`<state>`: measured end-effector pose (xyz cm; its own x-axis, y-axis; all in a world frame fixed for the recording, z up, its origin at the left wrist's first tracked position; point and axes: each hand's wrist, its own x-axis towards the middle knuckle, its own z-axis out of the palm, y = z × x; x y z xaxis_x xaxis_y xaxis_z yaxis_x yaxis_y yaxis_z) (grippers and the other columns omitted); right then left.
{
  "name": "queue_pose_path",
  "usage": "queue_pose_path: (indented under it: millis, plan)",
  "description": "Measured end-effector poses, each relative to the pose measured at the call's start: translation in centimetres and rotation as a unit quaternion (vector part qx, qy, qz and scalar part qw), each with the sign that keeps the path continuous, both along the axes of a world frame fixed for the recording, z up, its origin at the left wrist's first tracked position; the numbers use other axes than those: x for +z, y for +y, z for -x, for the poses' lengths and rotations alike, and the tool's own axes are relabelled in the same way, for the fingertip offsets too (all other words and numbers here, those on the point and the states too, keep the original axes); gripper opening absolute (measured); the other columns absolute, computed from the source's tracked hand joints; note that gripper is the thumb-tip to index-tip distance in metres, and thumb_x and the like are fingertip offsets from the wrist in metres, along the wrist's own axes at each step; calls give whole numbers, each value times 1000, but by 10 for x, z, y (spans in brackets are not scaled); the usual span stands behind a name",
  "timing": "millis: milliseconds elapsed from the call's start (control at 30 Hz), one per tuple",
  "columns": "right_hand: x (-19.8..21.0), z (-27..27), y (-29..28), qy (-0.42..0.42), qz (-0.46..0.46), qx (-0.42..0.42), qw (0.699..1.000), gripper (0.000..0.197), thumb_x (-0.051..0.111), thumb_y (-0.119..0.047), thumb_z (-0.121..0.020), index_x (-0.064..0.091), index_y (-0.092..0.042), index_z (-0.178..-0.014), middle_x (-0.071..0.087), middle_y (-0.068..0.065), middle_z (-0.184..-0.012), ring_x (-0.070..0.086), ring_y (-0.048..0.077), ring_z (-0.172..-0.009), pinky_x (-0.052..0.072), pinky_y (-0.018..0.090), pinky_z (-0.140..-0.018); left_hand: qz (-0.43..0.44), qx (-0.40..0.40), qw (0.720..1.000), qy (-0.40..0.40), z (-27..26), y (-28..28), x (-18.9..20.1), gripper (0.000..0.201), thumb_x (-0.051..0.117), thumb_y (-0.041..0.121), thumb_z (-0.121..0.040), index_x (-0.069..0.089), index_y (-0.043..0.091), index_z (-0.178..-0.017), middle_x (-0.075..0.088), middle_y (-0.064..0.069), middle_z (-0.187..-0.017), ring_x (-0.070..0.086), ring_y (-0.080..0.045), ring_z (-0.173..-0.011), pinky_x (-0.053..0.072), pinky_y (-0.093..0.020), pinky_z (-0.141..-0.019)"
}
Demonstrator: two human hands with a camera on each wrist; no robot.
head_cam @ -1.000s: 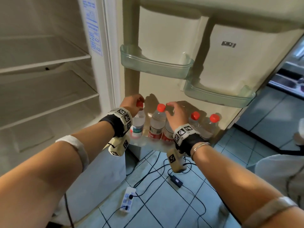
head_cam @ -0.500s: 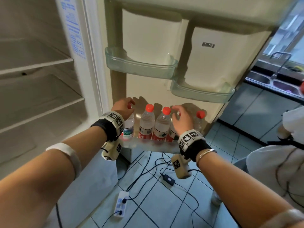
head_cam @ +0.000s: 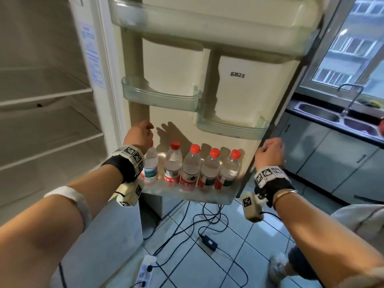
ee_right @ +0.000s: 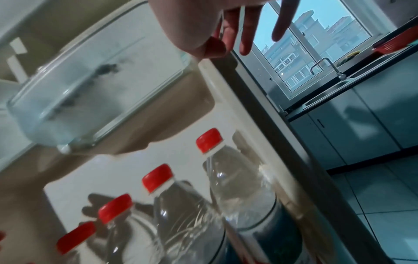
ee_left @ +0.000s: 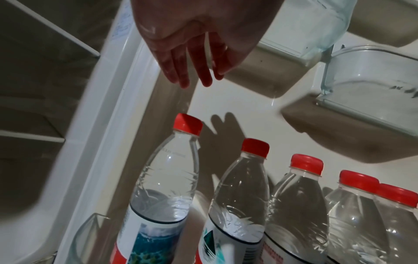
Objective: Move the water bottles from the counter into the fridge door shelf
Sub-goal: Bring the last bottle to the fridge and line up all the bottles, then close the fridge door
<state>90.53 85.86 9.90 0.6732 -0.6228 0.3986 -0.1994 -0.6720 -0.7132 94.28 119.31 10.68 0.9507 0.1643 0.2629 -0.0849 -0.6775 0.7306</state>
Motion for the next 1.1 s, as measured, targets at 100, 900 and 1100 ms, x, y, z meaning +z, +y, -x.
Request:
queue_pose_path:
  millis: [100,900,1100]
  plan:
    - [14,-16,-21,26,-51,9,998,48,53,-5,-86,39,-13,-131,40,12,-140,48,36,-122,38,51,-103,-27,46,998,-24,10,-7,2,24,43,10,-91,57,8,-110,66,-14,-107,60,-27,-80,45,-30,-69]
    - [37,43,-3,-61,-162,78,982,62,53,-20,-85,27,-13,-141,27,15,-145,26,36,-134,25,45,-108,-113,113,987,28,111,3,-39,47,39,21,-95,35,18,-142,32,-4,-151,27,-26,-141,23,-39,-117]
    - [35,112,26,-73,-159,111,978,63,53,-33,-82,34,-5,-134,34,19,-136,34,35,-125,31,41,-99,-100,110,989,17,168,12,-48,46,41,19,-93,40,17,-139,36,-7,-149,32,-23,-138,26,-35,-114]
